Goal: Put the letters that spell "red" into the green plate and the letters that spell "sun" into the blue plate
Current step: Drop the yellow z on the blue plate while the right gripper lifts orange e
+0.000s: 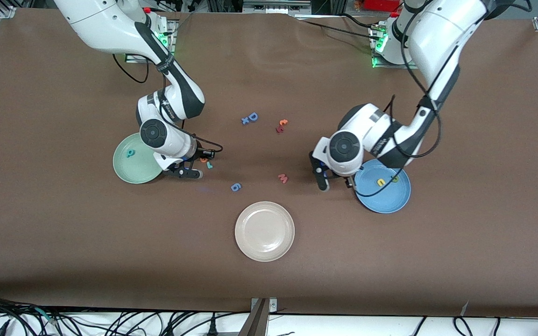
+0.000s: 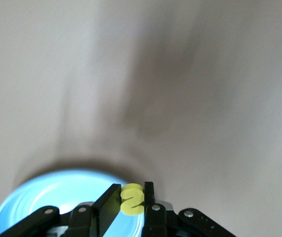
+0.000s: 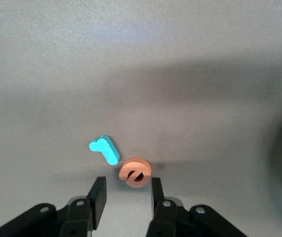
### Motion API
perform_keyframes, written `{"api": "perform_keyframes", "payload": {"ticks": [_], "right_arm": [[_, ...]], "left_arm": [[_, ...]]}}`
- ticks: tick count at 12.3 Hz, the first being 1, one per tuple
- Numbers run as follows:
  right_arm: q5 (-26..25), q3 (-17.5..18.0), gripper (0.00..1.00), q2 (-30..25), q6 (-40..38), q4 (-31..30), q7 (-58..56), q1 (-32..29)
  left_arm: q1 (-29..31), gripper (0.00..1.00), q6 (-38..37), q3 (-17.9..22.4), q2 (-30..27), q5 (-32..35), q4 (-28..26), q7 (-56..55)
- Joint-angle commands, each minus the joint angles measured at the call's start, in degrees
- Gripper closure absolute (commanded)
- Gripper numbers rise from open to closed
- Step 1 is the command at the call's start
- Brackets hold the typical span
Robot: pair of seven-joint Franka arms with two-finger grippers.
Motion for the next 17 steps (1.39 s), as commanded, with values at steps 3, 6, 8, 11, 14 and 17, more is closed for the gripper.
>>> {"api": "perform_keyframes", "payload": {"ticks": [3, 6, 8, 11, 14, 17], "right_arm": [[-3.2, -0.1, 0.56, 0.8, 2.5, -0.5, -1.0, -0.6], [-3.2, 0.0, 0.56, 2.0, 3.5, -0.6, -0.7, -0.6], [-3.1, 0.0, 0.56, 2.1, 3.7, -0.5, -0.2, -0.3], [-2.8, 0.0, 0.56, 2.2, 3.9, -0.5, -0.1, -0.1], [-2.8, 0.0, 0.56, 2.7, 4.8, -0.5, 0.0, 0.0], [-2.9, 0.0, 0.58, 2.8, 4.8, -0.5, -0.1, -0.1]], "left_arm": [[5.6, 0.94, 0.5, 0.0, 1.0, 1.0, -1.1, 5.4], [5.6, 0.92, 6.5, 0.6, 4.0, 1.4, -1.3, 6.7], [5.5, 0.92, 6.8, 1.3, 4.3, 2.3, -1.6, 6.8], [5.9, 0.89, 8.1, 1.3, 5.4, 6.5, -2.0, 6.9], [5.9, 0.01, 8.2, 1.3, 5.4, 6.5, -1.9, 7.0], [6.4, 0.00, 6.6, 1.0, 4.0, 5.6, -1.5, 9.3]]}}
